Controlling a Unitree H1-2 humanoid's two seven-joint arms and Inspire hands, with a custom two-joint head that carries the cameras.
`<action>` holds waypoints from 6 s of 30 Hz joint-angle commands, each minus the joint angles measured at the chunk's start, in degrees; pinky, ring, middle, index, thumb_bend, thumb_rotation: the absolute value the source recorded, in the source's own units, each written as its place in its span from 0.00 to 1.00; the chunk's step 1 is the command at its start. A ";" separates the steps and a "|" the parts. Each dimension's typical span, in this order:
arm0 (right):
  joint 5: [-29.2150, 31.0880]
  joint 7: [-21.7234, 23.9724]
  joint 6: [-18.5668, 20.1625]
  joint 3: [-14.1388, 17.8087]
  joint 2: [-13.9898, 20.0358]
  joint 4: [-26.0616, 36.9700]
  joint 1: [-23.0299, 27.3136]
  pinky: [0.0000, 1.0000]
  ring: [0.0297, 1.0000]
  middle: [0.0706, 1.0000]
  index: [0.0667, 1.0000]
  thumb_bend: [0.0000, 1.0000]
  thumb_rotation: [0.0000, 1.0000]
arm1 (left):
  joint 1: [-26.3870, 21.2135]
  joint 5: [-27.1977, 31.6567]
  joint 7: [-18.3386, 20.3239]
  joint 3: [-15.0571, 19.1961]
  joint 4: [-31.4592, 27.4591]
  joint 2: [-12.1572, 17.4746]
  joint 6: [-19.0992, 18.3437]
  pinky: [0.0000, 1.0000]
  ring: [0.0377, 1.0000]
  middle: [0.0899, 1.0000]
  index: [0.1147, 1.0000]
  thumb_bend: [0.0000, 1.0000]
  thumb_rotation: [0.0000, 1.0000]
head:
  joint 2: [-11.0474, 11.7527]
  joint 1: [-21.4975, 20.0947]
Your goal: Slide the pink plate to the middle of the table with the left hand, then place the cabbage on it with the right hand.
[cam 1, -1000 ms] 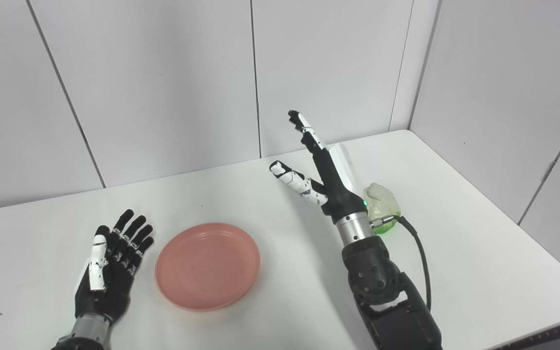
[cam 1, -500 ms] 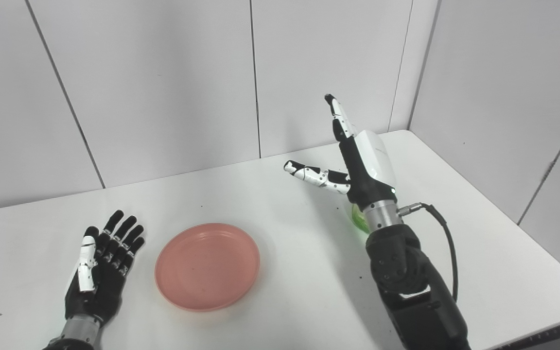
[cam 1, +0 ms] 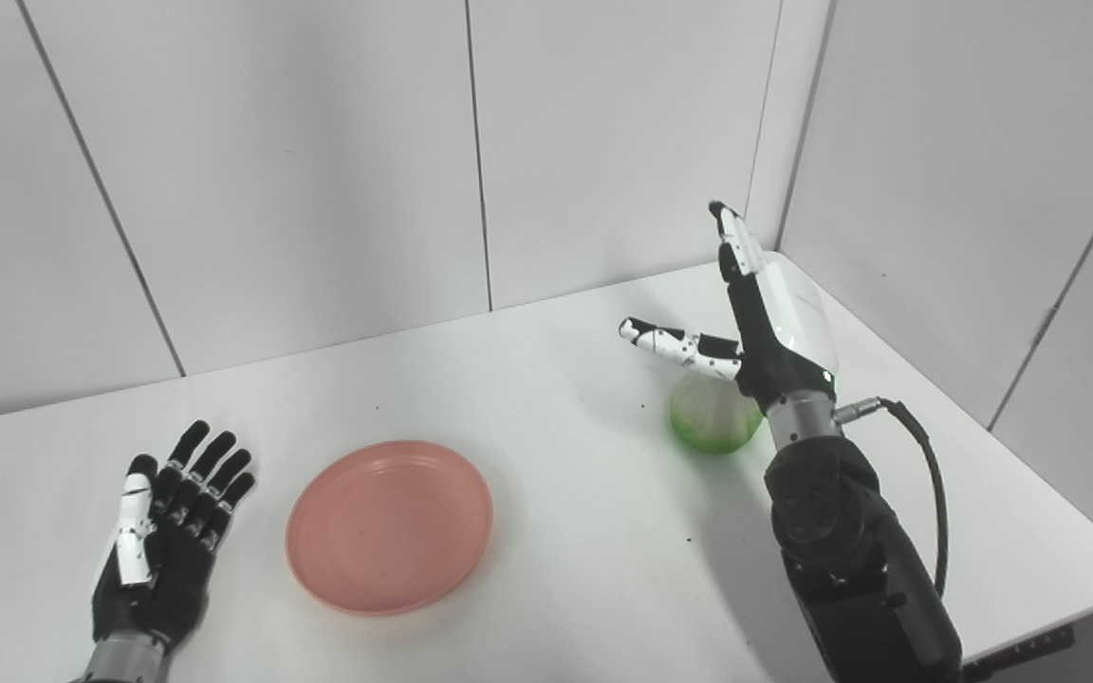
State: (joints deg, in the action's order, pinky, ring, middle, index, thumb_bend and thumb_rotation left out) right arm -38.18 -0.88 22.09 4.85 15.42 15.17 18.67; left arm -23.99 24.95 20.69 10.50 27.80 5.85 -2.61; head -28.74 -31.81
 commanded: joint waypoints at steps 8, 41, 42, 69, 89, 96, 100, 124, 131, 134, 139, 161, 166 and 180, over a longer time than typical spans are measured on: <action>0.03 -2.40 -0.28 1.15 1.18 -1.75 0.58 0.82 0.97 1.00 1.00 1.00 0.60 | 1.35 0.06 -1.42 0.72 2.38 1.38 -3.69 0.92 0.88 0.87 0.87 0.43 1.00 | -0.46 -0.45; 6.32 -10.02 -5.07 -1.19 2.24 -19.38 2.25 0.77 0.94 1.00 1.00 1.00 0.59 | 0.98 0.34 -1.21 0.35 3.17 2.56 -4.17 0.91 0.87 0.87 0.87 0.43 1.00 | -1.47 -1.96; 6.32 -10.32 -4.96 -1.13 2.32 -19.45 2.25 0.76 0.93 1.00 1.00 1.00 0.59 | 0.97 0.30 -1.16 0.33 3.23 2.60 -4.10 0.90 0.87 0.87 0.87 0.43 1.00 | -1.49 -1.95; 9.02 -2.14 -1.22 -3.90 4.14 -17.45 1.74 0.80 0.97 1.00 1.00 1.00 0.56 | 1.56 0.21 -0.88 0.11 2.37 2.85 -4.33 0.91 0.87 0.87 0.87 0.43 1.00 | -2.44 -2.09; 9.21 -2.79 -1.44 -4.39 4.57 -20.35 2.20 0.81 0.95 1.00 1.00 1.00 0.46 | 2.10 0.09 -1.36 -0.23 0.63 2.60 -5.28 0.90 0.86 0.87 0.86 0.43 1.00 | -2.94 -1.93; 15.40 -9.94 -12.25 -0.76 1.30 -25.12 2.82 0.64 0.67 0.69 0.74 0.96 0.13 | 2.16 0.01 -1.41 -0.34 0.47 2.59 -5.38 0.90 0.86 0.87 0.86 0.43 1.00 | -3.17 -1.58; 14.71 -11.26 -12.87 -1.94 0.91 -27.38 3.66 0.48 0.52 0.54 0.50 0.64 0.10 | 2.23 0.17 -1.13 -0.39 0.31 2.58 -5.34 0.90 0.87 0.87 0.87 0.43 1.00 | -3.32 -1.38; 14.44 -14.27 -13.91 -4.69 -0.58 -26.57 5.49 0.37 0.41 0.41 0.49 0.53 0.00 | 2.68 0.00 -1.09 -1.04 -0.90 1.55 -4.73 0.91 0.88 0.88 0.87 0.43 1.00 | -3.24 1.90; 13.55 -13.20 -13.34 -5.80 -1.32 -20.86 6.24 0.37 0.38 0.43 0.50 0.52 0.00 | 3.18 -1.01 -2.03 -1.95 -1.75 0.66 -3.88 0.92 0.88 0.88 0.87 0.44 1.00 | -3.23 5.38; 12.72 -12.20 -12.35 -6.91 -1.79 -18.33 7.03 0.37 0.37 0.44 0.50 0.52 0.00 | 3.42 -1.36 -2.07 -2.47 -2.00 0.16 -3.13 0.92 0.88 0.88 0.87 0.44 1.00 | -3.27 6.84; 12.30 -10.62 -14.09 -8.29 -1.87 -17.54 8.07 0.36 0.37 0.44 0.51 0.51 0.00 | 3.86 -2.01 -2.44 -3.23 -2.79 -0.68 -2.45 0.92 0.89 0.89 0.88 0.45 1.00 | -3.34 9.47; 13.11 -4.53 -19.90 -17.50 -7.43 -22.93 11.61 0.36 0.37 0.44 0.50 0.52 0.00 | 5.98 -9.25 -11.44 -7.84 -11.41 -8.31 -4.11 0.94 0.88 0.88 0.88 0.46 1.00 | -5.43 28.40; 13.41 -3.52 -21.05 -18.73 -8.75 -24.83 11.73 0.36 0.35 0.44 0.51 0.51 0.00 | 5.87 -10.47 -12.67 -8.68 -12.17 -9.26 -4.58 0.94 0.89 0.88 0.87 0.46 1.00 | -6.21 30.68; 12.78 -1.48 -22.01 -21.22 -10.90 -29.23 12.45 0.37 0.36 0.44 0.50 0.51 0.00 | 5.88 -12.32 -14.52 -9.91 -14.22 -11.13 -6.31 0.91 0.88 0.88 0.88 0.46 1.00 | -7.80 33.25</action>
State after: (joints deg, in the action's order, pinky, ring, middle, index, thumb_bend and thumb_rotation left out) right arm -25.00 -2.16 3.22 -16.00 5.33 -14.36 27.96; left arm -18.33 13.26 6.65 1.19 13.70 -4.85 -7.20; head -36.47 1.41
